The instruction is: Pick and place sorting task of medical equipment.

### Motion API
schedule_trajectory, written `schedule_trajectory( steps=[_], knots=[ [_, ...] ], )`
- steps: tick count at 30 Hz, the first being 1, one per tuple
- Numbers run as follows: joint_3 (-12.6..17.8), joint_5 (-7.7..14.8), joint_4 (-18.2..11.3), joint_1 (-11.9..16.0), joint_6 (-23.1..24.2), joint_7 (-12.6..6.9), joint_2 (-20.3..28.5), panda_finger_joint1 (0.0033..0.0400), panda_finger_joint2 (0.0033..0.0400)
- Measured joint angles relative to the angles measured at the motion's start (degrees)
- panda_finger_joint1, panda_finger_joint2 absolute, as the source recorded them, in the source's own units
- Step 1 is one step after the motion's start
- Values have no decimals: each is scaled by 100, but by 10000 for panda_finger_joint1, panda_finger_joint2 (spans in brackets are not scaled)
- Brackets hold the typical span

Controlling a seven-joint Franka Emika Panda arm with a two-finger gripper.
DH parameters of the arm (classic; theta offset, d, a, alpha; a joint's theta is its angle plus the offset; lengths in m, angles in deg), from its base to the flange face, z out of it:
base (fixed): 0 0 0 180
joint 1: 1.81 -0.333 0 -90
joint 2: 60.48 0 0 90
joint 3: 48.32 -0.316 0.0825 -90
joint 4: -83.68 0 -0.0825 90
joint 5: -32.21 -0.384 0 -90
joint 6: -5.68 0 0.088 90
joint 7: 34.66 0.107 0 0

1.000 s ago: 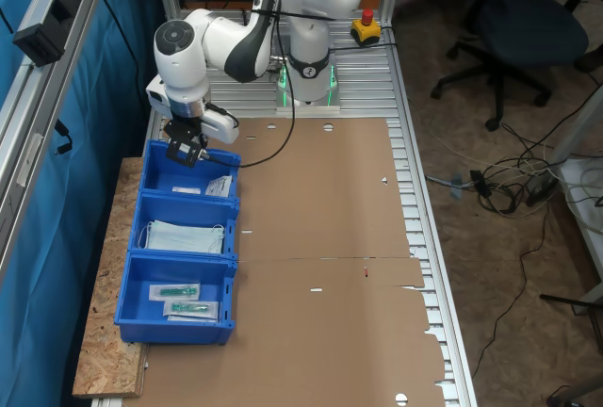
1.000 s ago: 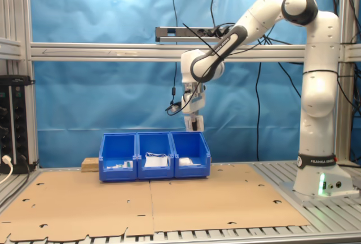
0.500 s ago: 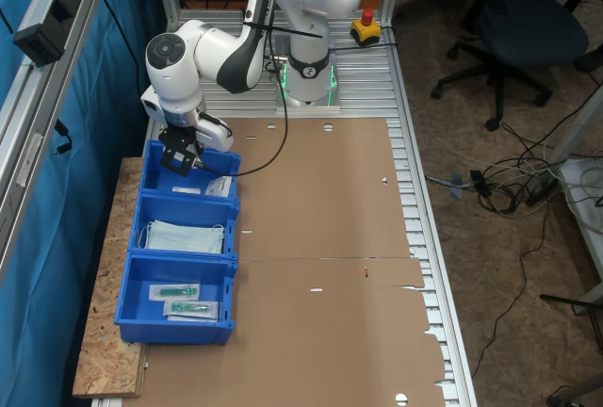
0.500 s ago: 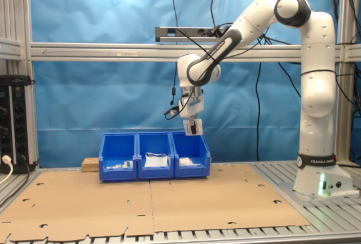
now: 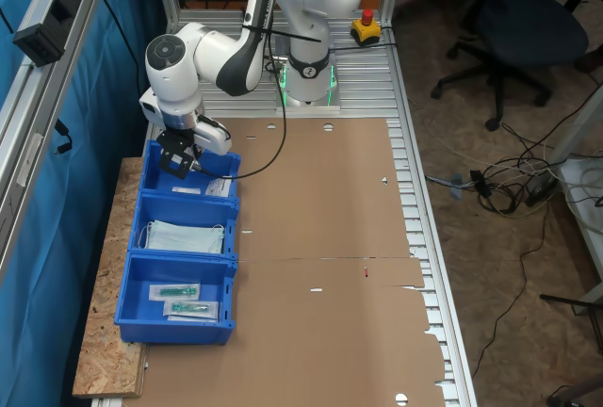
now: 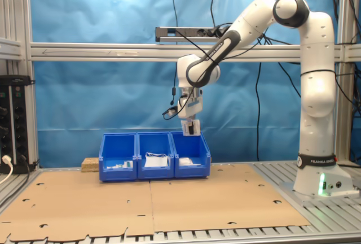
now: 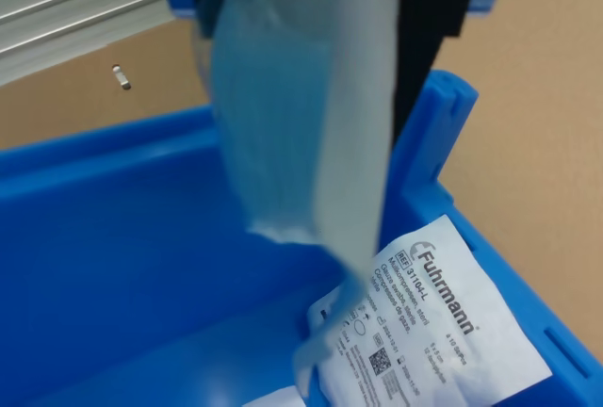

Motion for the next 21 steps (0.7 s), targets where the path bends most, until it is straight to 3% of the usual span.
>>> schedule_trajectory(
  steps=[21],
  knots=[
    [-5,-1,1,0,411,0,-71,59,59]
  ],
)
